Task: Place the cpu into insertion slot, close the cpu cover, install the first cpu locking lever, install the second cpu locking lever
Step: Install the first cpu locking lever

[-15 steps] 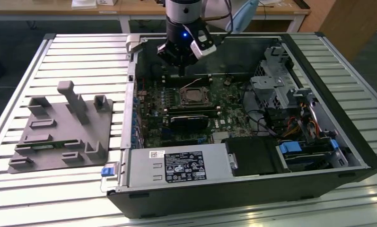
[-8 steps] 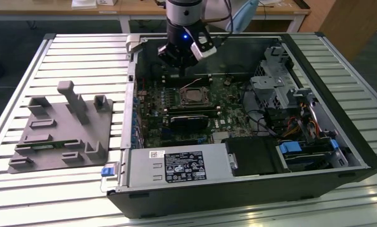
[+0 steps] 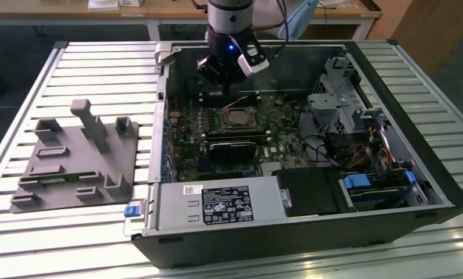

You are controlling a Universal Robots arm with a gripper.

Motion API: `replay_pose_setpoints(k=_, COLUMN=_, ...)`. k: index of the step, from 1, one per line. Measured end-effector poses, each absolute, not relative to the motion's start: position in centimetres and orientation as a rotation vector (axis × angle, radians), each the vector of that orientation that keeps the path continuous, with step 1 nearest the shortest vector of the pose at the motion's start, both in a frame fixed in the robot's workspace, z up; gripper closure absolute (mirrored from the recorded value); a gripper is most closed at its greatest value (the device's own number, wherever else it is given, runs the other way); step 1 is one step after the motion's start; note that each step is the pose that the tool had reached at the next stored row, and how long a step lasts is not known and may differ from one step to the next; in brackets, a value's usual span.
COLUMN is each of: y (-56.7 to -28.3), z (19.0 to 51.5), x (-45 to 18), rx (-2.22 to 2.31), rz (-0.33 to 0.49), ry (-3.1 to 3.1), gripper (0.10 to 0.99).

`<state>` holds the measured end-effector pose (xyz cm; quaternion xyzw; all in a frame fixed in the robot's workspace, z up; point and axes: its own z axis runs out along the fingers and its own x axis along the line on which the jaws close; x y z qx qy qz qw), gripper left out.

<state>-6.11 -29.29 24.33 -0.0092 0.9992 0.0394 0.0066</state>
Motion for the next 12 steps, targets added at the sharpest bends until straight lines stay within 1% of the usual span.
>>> replay_pose_setpoints(k=12, y=-29.28, z=23.51, x=-5.32, rx=-0.060, rz=0.123, ry=3.126, gripper=0.980)
